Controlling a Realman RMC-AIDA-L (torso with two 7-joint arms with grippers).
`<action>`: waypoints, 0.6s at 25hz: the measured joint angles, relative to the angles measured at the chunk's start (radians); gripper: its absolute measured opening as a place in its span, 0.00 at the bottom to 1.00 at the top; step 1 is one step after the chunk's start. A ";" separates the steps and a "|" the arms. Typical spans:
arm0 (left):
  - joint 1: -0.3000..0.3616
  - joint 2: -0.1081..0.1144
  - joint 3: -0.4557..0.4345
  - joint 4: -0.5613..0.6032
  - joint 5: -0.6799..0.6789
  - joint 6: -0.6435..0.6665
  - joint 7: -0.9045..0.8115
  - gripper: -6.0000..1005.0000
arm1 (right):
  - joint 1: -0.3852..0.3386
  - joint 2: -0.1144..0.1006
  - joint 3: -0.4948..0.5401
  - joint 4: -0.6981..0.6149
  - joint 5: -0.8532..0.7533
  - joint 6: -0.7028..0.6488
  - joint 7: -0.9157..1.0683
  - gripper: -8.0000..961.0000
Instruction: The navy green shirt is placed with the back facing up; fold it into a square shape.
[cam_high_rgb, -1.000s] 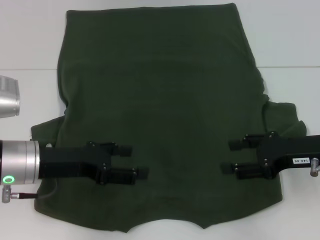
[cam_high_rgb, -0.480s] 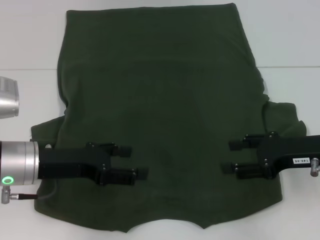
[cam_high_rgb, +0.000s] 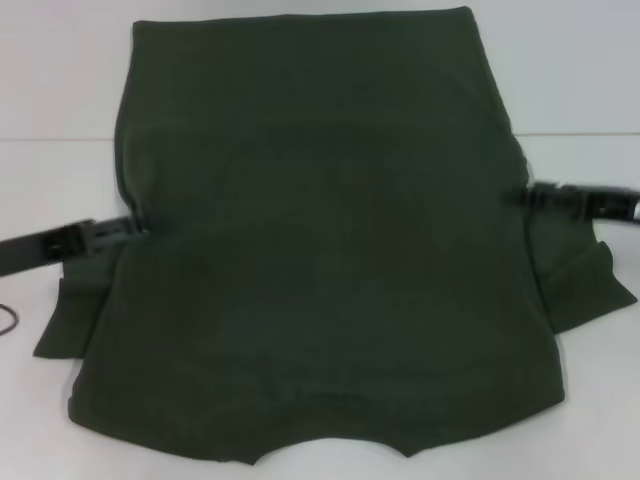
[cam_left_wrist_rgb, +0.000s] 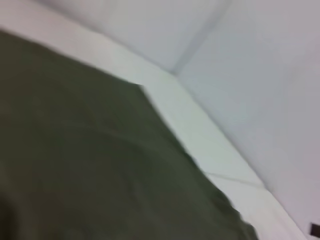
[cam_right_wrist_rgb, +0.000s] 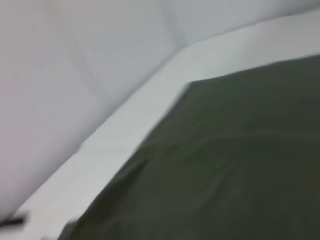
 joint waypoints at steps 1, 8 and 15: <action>0.005 0.012 -0.005 -0.012 0.000 -0.012 -0.041 0.91 | 0.004 -0.009 -0.002 0.008 -0.001 0.029 0.045 0.82; 0.027 0.078 -0.025 -0.116 0.001 -0.098 -0.171 0.92 | 0.059 -0.062 0.000 0.096 0.002 0.111 0.115 0.82; 0.030 0.085 -0.023 -0.198 0.001 -0.232 0.030 0.92 | 0.077 -0.054 -0.010 0.098 0.001 0.123 0.111 0.82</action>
